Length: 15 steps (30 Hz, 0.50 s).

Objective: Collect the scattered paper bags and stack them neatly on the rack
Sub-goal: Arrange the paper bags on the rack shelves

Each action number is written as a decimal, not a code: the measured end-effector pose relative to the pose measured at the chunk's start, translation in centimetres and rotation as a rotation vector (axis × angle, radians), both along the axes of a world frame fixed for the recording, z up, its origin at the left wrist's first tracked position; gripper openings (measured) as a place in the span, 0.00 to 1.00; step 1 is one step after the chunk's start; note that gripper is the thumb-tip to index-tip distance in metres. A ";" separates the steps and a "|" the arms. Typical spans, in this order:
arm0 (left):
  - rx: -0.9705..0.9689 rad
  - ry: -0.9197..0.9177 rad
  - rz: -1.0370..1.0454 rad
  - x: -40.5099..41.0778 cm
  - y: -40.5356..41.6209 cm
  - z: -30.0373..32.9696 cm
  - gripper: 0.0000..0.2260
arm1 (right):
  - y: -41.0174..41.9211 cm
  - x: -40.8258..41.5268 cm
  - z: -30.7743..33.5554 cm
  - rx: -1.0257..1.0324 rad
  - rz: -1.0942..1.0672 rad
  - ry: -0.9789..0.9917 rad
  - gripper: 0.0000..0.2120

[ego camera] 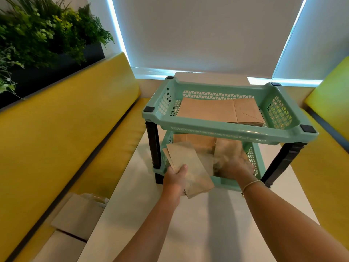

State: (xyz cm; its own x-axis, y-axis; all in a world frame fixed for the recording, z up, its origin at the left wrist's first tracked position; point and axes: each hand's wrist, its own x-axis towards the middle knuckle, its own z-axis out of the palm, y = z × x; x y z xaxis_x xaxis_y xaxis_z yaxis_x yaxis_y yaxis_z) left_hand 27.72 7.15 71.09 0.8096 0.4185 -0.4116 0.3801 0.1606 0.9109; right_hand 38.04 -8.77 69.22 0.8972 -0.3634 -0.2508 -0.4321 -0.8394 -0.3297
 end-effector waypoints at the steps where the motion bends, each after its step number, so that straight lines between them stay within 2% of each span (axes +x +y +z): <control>1: -0.005 0.002 -0.003 0.0 0.0 0.0 0.14 | 0.0 -0.2 -0.1 0.021 -0.019 -0.019 0.38; 3: -0.004 0.001 -0.006 0.0 -0.1 0.0 0.15 | -0.1 -0.4 -0.1 0.044 -0.009 -0.082 0.35; 6: -0.001 -0.005 -0.004 0.0 0.1 0.0 0.14 | -0.2 -0.7 0.7 0.129 0.020 -0.187 0.24; 13: -0.023 -0.014 -0.008 0.0 0.0 0.4 0.13 | -0.3 -1.8 5.4 0.638 -0.166 -0.518 0.12; 15: -0.044 -0.023 -0.015 0.1 -0.2 0.4 0.12 | -0.1 -2.4 6.1 0.827 -0.169 -0.481 0.13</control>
State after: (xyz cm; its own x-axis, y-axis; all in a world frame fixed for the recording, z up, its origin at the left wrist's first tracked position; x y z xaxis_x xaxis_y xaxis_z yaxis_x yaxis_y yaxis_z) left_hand 27.77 6.92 71.49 0.8252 0.3877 -0.4107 0.3619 0.1954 0.9115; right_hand 35.62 -8.89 75.29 0.9226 -0.3710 -0.1053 -0.1910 -0.2025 -0.9605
